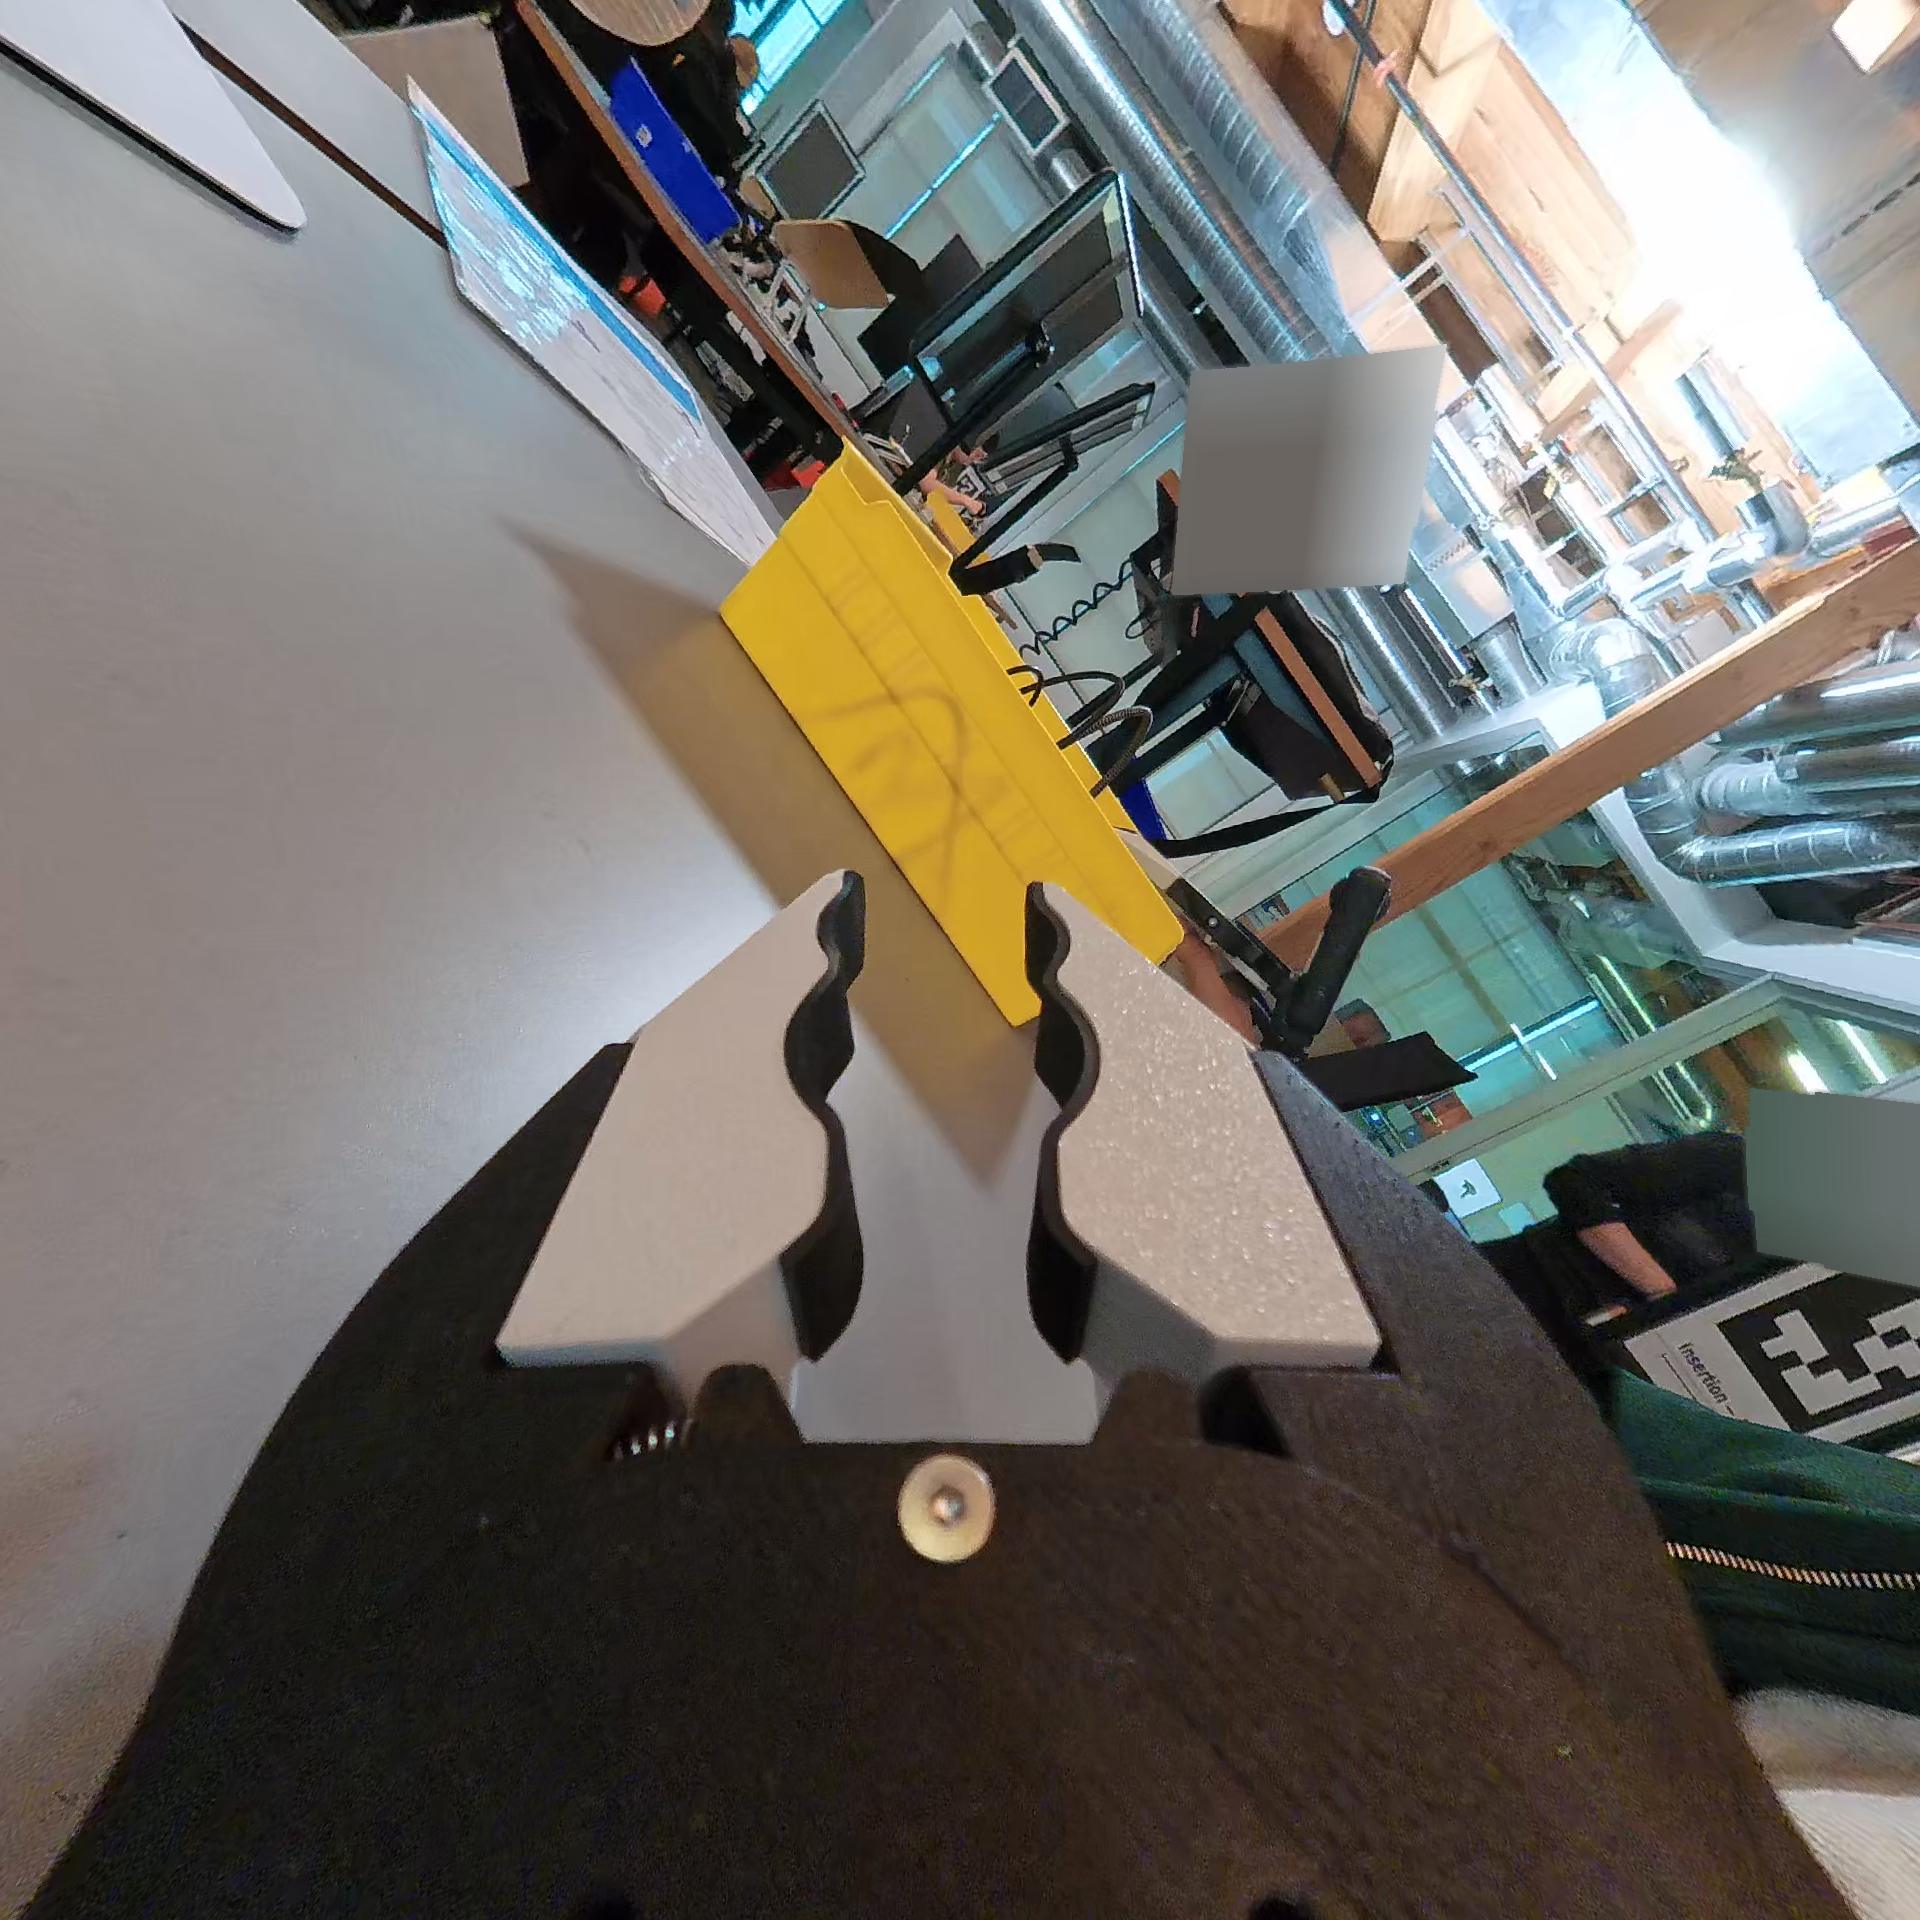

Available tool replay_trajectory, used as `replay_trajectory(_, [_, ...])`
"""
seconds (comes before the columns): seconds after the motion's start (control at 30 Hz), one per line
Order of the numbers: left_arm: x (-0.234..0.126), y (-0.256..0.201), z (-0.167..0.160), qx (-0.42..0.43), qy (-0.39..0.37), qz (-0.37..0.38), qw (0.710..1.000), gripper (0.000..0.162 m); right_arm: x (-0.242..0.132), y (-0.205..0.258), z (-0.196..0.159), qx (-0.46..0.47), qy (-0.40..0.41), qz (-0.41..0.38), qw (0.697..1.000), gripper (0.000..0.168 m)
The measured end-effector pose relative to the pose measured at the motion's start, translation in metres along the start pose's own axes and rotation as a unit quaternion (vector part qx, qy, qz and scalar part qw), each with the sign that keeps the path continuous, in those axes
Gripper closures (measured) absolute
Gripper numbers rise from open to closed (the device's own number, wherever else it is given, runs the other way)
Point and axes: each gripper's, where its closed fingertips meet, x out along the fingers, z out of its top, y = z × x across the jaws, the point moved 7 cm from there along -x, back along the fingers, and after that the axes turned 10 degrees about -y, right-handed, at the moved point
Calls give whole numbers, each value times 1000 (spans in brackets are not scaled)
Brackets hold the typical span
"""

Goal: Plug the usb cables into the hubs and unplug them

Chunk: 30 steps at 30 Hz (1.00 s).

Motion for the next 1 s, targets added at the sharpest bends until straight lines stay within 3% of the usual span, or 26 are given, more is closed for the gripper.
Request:
replay_trajectory(0.43, [0,0,-2,-10,11,-4,1000,133,13,6,-7,27,16,14,999,94])
replay_trajectory(0.57, [1,-1,-4,-7,14,-4,1000,133,15,6,-8,20,22,1,1000,102])
replay_trajectory(0.7, [2,0,-5,-5,17,-3,1000,133,18,7,-9,-17,28,-37,999,130])
replay_trajectory(1.0, [2,0,-6,-6,20,-3,1000,133,19,7,-10,-39,33,-47,998,123])
